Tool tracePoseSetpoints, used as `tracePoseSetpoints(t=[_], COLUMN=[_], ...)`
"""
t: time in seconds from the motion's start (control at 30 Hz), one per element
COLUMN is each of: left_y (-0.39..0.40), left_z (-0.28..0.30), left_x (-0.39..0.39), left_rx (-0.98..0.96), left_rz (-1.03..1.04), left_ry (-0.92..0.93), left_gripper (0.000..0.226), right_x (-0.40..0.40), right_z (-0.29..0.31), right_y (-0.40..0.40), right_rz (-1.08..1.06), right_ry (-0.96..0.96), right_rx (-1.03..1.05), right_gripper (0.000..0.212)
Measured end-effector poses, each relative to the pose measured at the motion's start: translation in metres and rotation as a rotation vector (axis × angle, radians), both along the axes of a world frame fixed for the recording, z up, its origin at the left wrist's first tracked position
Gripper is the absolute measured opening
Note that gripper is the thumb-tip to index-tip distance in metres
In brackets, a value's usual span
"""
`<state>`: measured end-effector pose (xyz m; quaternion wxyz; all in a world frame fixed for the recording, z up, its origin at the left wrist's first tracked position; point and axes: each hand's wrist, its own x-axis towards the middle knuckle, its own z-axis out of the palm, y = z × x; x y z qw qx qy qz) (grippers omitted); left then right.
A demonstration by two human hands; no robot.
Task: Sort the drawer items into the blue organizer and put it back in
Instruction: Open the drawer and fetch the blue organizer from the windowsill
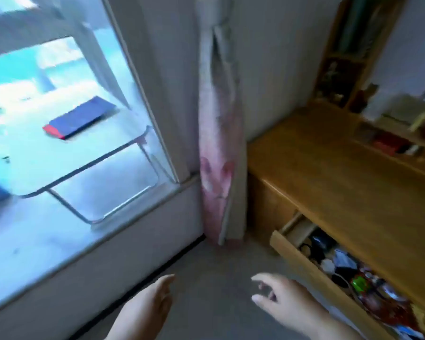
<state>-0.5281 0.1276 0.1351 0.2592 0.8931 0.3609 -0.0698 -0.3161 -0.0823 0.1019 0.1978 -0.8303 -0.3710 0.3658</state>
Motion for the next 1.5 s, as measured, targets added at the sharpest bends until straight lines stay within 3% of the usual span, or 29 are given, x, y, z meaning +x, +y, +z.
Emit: tracePoseSetpoints(t=[0.27, 0.63, 0.77, 0.97, 1.23, 1.5], left_y=[0.029, 0.057, 0.079, 0.151, 0.300, 0.465], left_z=[0.016, 0.006, 0.004, 0.003, 0.005, 0.003], left_x=[-0.197, -0.460, -0.485, -0.486, -0.464, -0.455], left_rx=[-0.070, -0.147, -0.193, -0.238, -0.202, -0.243], left_rz=[0.524, 0.892, 0.940, 0.873, 0.838, 0.826], left_ry=[-0.195, -0.231, -0.286, -0.280, -0.279, -0.348], left_gripper=[0.028, 0.022, 0.021, 0.020, 0.024, 0.021], right_x=[-0.121, -0.403, -0.433, -0.401, -0.367, -0.372], right_z=[0.056, 0.056, 0.059, 0.047, 0.040, 0.046], right_y=[0.133, 0.284, 0.318, 0.372, 0.501, 0.600], right_rz=[0.413, 0.812, 0.834, 0.719, 0.613, 0.468], right_ry=[-0.113, 0.017, 0.050, -0.018, -0.067, 0.000], right_rx=[0.050, 0.082, 0.067, 0.044, 0.044, 0.069], right_gripper=[0.028, 0.036, 0.031, 0.017, 0.012, 0.009])
